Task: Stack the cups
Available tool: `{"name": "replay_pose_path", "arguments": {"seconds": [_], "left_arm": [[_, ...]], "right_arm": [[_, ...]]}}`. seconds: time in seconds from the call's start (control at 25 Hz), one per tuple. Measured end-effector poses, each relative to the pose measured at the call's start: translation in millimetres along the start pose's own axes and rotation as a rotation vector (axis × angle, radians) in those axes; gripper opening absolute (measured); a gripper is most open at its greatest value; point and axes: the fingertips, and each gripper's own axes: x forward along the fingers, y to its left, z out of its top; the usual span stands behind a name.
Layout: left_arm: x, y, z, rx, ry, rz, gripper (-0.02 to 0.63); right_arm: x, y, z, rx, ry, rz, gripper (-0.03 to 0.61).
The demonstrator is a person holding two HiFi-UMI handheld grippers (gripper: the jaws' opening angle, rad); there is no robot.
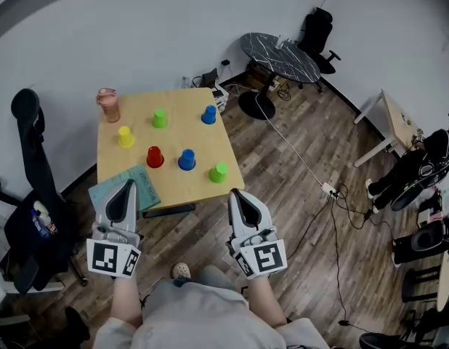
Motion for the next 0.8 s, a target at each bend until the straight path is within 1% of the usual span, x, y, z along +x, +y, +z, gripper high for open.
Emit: {"name": "replay_pose_path", "arguments": {"seconds": [0.2, 0.4, 0.68, 0.8], "left_arm": [[25.9, 10.4, -24.4, -0.03, 0.036, -0.01, 0.057], [57.8, 28.3, -40.4, -0.037, 0.047, -0.008, 0.057], [118.0, 56.1, -37.2, -0.017, 0.026, 0.038, 0.057], [139.8, 66.5, -37.6, -0.011, 0.033, 0.062, 0.057]], "right_arm": [[19.3, -13.4, -14.2, 0.006, 0.028, -0.022, 0.003], [57.3, -30.2, -28.3, 0.018, 0.041, -0.025, 0.003], [130.6, -62.2, -26.9, 0.02, 0.028, 0.033, 0.003], [163.2, -70.8, -29.7, 0.032, 0.053, 0.08, 0.003]]}}
